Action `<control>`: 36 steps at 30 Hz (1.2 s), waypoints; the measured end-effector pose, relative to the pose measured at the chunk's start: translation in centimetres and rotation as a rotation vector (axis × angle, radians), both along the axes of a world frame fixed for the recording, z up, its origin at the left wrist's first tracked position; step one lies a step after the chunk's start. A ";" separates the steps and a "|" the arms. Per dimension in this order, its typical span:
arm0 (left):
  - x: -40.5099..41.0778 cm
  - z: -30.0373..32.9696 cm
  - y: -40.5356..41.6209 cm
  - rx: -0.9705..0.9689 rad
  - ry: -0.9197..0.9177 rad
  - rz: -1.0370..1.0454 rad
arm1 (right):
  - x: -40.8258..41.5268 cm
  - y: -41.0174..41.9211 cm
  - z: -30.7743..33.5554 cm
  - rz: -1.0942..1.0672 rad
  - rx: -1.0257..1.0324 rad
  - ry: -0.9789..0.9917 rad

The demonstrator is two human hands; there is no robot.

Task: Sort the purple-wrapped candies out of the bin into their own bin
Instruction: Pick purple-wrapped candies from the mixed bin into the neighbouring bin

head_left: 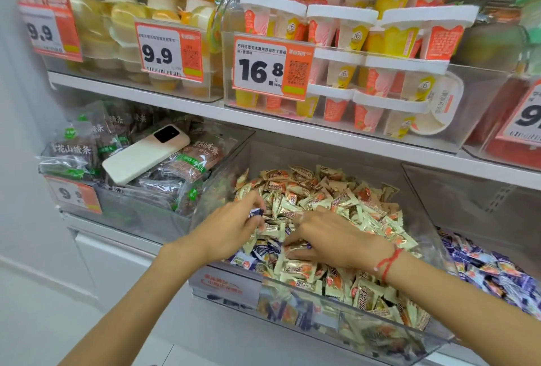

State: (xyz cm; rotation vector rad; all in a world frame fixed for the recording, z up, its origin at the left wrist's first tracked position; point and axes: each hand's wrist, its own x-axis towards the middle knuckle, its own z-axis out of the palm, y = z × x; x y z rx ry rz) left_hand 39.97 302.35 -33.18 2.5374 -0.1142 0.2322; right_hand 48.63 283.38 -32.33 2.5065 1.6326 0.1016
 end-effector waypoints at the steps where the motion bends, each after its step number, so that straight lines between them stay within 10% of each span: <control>1: 0.0 -0.2 0.0 -0.008 0.033 -0.011 | 0.0 -0.5 0.5 0.024 -0.021 0.017; 6: 1.4 -0.8 0.5 0.218 0.290 -0.162 | -0.6 -4.5 1.9 0.015 -0.151 0.190; 13: 3.1 -0.2 -0.6 0.585 0.339 -0.188 | 0.3 -2.8 3.3 -0.106 0.231 0.301; 24: -3.5 1.9 0.2 0.262 -0.275 0.160 | 1.2 1.8 0.7 0.070 0.087 0.040; 36: -3.9 1.6 0.6 -0.087 -0.383 0.324 | 1.7 3.0 -1.3 0.135 -0.034 0.110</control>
